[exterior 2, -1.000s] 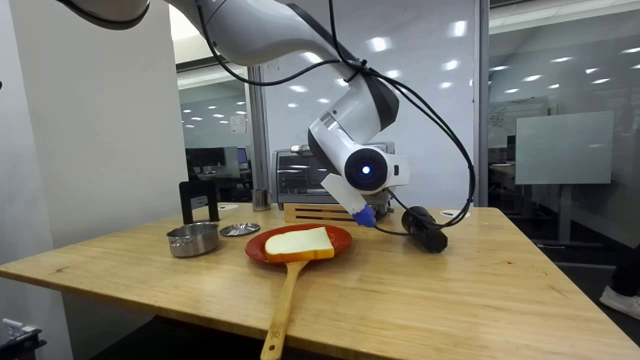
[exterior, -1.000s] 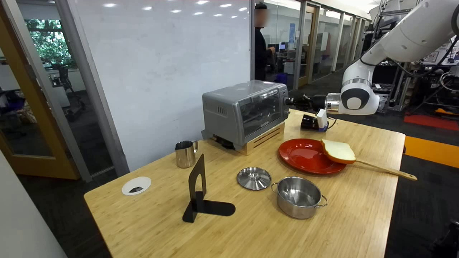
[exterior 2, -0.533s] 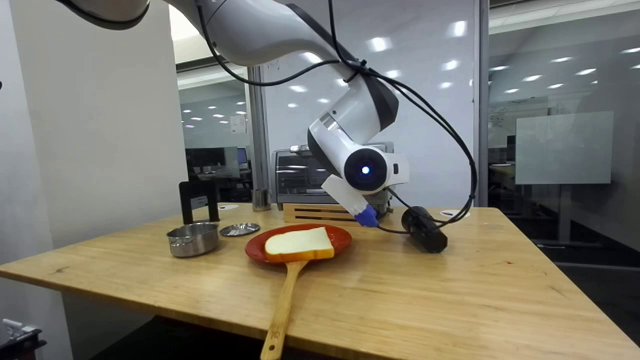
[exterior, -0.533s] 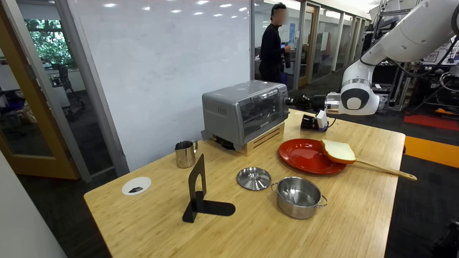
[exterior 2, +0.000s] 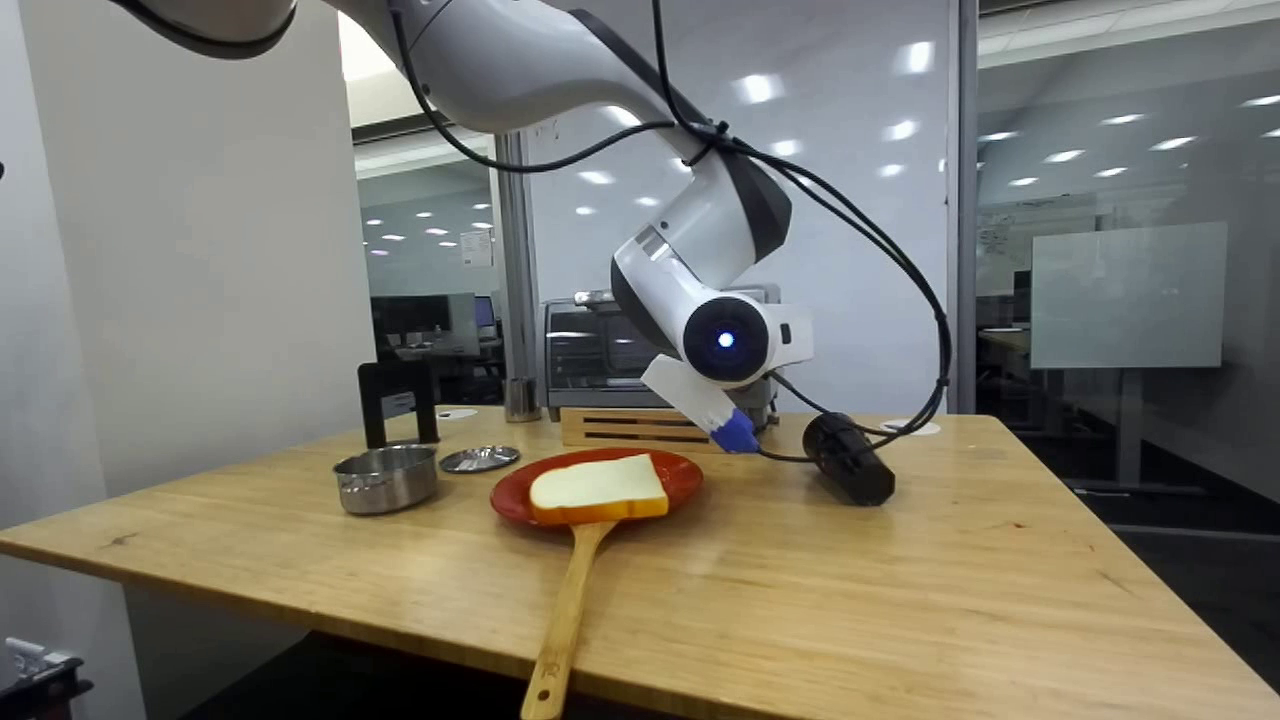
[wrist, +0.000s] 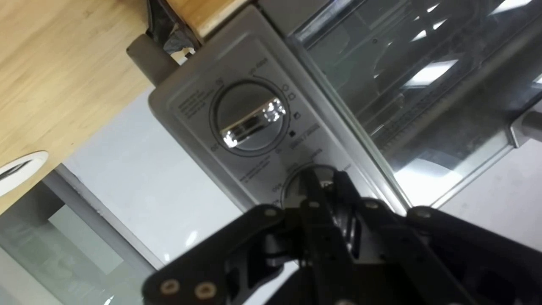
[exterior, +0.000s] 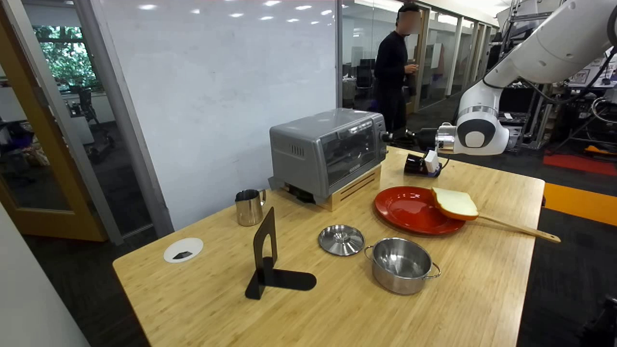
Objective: Twist the upper knob on the oven
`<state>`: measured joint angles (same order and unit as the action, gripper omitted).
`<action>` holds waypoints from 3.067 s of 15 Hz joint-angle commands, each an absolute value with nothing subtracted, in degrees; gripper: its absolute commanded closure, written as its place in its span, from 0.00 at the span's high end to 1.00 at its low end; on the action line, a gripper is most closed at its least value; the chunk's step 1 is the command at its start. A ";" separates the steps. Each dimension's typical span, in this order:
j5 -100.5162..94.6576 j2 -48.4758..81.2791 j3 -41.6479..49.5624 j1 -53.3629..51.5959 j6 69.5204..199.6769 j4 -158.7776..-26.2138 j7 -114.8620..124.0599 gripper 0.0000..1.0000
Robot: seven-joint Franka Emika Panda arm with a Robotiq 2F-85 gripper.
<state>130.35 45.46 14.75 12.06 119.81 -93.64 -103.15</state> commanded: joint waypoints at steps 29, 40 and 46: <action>148.80 21.51 16.35 5.80 145.39 -116.17 -140.33 1.00; 150.36 9.90 7.14 3.49 183.89 -116.94 -111.10 1.00; 146.54 8.98 3.07 2.53 189.93 -116.66 -85.01 1.00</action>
